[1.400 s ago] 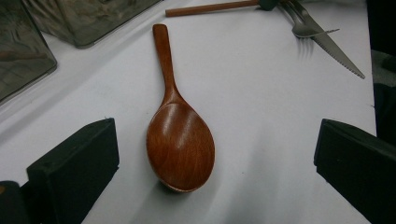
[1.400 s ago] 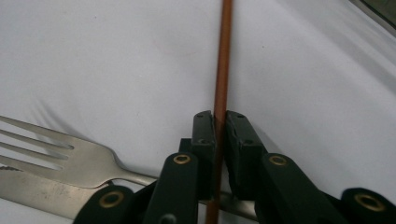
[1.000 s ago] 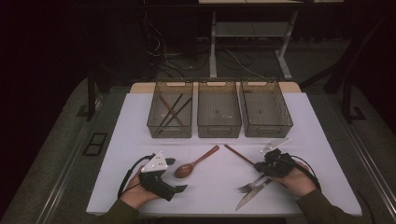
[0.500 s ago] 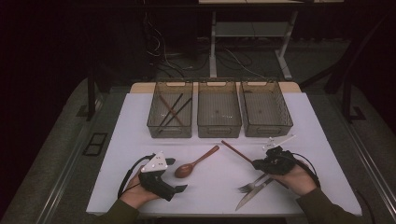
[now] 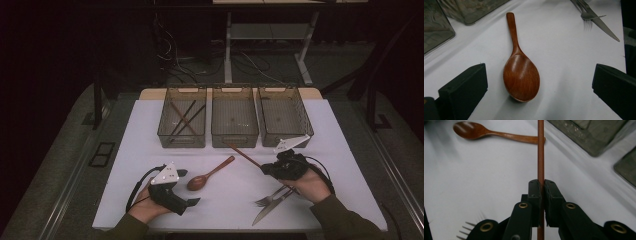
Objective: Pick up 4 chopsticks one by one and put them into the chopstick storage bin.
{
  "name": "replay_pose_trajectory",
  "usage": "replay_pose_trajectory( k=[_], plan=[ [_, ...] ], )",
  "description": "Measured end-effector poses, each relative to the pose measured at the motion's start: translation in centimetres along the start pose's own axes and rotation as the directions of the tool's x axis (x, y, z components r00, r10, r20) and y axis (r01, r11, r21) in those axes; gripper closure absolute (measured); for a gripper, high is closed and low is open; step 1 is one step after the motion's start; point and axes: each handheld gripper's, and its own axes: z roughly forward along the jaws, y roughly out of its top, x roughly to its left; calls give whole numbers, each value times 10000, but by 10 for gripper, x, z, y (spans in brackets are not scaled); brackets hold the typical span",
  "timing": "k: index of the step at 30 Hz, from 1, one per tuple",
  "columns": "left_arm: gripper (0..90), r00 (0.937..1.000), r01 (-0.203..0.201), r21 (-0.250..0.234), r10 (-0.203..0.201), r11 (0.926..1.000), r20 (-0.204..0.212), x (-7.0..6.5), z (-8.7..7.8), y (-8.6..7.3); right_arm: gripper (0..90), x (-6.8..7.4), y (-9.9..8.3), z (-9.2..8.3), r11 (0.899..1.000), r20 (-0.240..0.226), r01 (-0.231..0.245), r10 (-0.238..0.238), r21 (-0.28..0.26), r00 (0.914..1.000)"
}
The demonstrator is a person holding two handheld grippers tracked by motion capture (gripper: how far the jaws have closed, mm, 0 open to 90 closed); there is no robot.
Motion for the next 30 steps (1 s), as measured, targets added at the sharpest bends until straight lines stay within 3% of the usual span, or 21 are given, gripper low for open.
replay_pose_trajectory(
  k=[8,30],
  plan=[
    [0,10000,1,-5,-1,10000,-17,1,0,0,838,0,14,6,9995,-350,-223,216,-213,9992],
    [0,10000,-17,-37,17,10000,-21,-1,-1,0,837,9,65,22,9970,-545,157,-199,-764,9983]
  ],
)
